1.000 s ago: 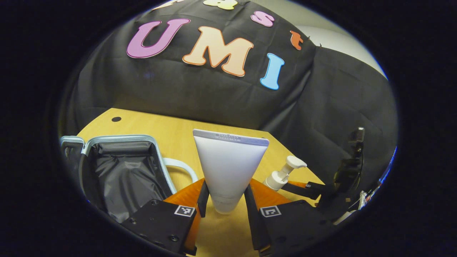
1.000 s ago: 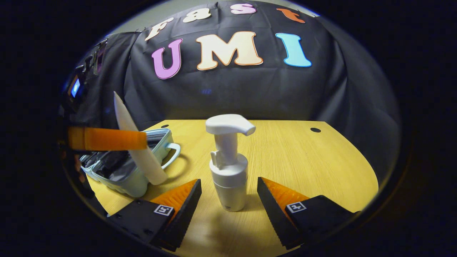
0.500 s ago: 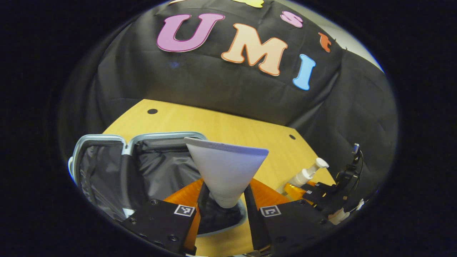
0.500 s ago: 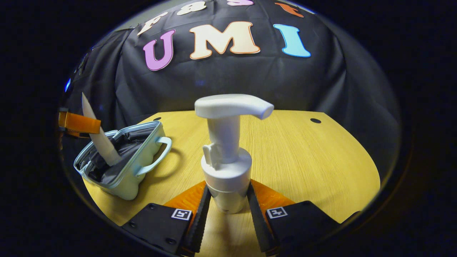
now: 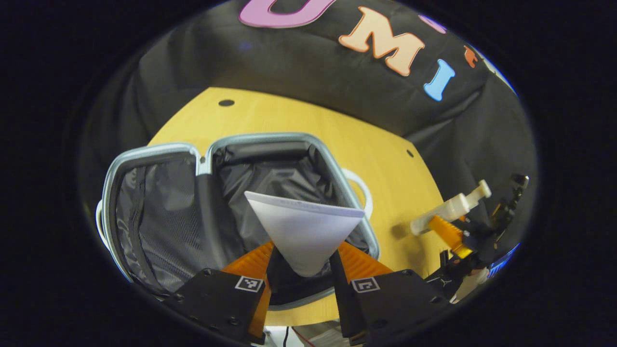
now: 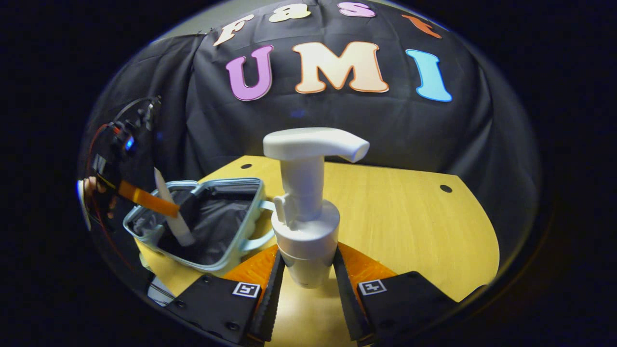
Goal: First open the suitcase, pack the skin care products into it, and then close the suitcase.
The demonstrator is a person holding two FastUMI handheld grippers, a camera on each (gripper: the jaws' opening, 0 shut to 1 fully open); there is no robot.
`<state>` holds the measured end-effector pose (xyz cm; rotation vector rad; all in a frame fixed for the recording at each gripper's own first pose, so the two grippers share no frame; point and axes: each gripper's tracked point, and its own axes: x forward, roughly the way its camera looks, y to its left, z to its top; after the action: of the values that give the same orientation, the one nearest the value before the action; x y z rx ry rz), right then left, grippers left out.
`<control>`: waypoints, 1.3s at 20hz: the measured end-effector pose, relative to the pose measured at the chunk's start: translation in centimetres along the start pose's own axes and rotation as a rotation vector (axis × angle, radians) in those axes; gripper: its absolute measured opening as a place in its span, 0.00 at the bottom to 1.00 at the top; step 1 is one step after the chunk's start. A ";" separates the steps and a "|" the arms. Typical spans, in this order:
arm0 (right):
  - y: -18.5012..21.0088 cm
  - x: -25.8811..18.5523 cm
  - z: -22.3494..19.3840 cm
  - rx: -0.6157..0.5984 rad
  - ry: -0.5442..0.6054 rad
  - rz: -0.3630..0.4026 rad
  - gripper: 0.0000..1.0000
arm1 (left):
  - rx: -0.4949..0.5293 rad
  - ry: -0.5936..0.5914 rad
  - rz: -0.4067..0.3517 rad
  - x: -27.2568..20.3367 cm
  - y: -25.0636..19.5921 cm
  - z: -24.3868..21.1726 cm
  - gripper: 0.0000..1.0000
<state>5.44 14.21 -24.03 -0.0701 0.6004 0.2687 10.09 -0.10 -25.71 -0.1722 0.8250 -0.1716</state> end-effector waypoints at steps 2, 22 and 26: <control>2.6 -0.4 0.2 0.025 0.023 0.045 0.58 | -0.039 0.083 -0.033 0.9 0.6 -1.4 0.50; 16.9 7.1 -3.7 0.014 0.259 0.239 0.59 | -0.156 -0.261 -0.018 -6.3 4.2 6.8 0.96; 17.4 8.4 -5.0 -0.014 0.305 0.228 0.59 | -0.226 -0.410 0.034 -12.2 7.3 7.5 0.95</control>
<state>4.61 32.15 -32.71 -0.0567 0.9115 0.4889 8.15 10.30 -13.62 -0.3923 0.4365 -0.0080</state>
